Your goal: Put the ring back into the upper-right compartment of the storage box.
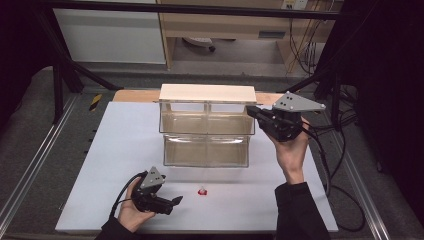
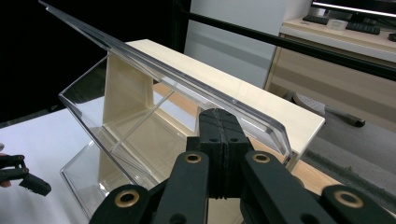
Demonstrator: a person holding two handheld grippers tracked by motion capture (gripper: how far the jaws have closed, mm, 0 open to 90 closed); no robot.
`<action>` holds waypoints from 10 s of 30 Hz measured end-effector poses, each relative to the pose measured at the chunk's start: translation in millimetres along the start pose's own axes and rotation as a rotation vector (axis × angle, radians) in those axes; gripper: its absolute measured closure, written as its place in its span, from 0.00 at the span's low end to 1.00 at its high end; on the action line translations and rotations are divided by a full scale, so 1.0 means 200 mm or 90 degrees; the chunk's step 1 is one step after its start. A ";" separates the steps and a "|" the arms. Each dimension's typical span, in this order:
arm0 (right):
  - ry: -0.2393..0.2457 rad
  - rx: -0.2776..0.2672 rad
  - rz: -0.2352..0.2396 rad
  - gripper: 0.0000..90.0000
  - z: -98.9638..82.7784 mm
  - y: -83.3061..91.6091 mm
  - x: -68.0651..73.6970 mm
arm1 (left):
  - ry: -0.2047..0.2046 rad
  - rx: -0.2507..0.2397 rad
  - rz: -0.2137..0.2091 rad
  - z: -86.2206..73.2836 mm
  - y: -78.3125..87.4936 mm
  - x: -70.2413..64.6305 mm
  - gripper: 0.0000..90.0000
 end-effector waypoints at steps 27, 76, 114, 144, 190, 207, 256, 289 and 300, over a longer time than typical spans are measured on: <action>0.004 0.004 0.000 1.00 0.00 0.00 0.00 | 0.005 0.011 -0.017 0.14 -0.20 -0.14 0.31; 0.006 0.006 -0.002 1.00 0.01 0.01 0.00 | 0.060 0.021 -0.018 0.19 -0.34 -0.18 0.95; 0.005 0.004 0.000 1.00 0.01 0.02 0.00 | 0.032 -0.052 -0.040 0.30 -0.11 -0.22 0.96; 0.007 0.007 -0.001 1.00 0.01 0.02 0.00 | -0.012 -0.117 -0.039 0.58 0.04 -0.24 0.96; 0.006 0.007 -0.002 1.00 0.02 0.02 0.00 | -0.030 -0.179 -0.017 0.93 0.05 -0.24 0.96; 0.008 0.008 -0.001 1.00 0.02 0.03 0.00 | -0.026 -0.196 0.000 1.02 0.04 -0.21 0.96; 0.010 0.006 0.000 1.00 0.03 0.02 0.00 | -0.043 -0.170 0.035 1.07 -0.11 -0.14 0.79; 0.009 0.012 -0.004 1.00 0.02 0.02 0.01 | -0.070 -0.139 0.024 0.66 0.24 -0.10 0.22; 0.009 0.016 -0.004 1.00 0.02 0.02 0.01 | -0.040 -0.130 0.049 0.44 0.29 -0.03 0.13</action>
Point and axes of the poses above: each handheld gripper's, and its own axes: y roughly backward along the jaws, z roughly out of its top, x roughly to its left, the point moved 1 cm from there along -y, roughly forward along the jaws, and after that the axes turned 6 degrees about -z, right-handed, at the moved point
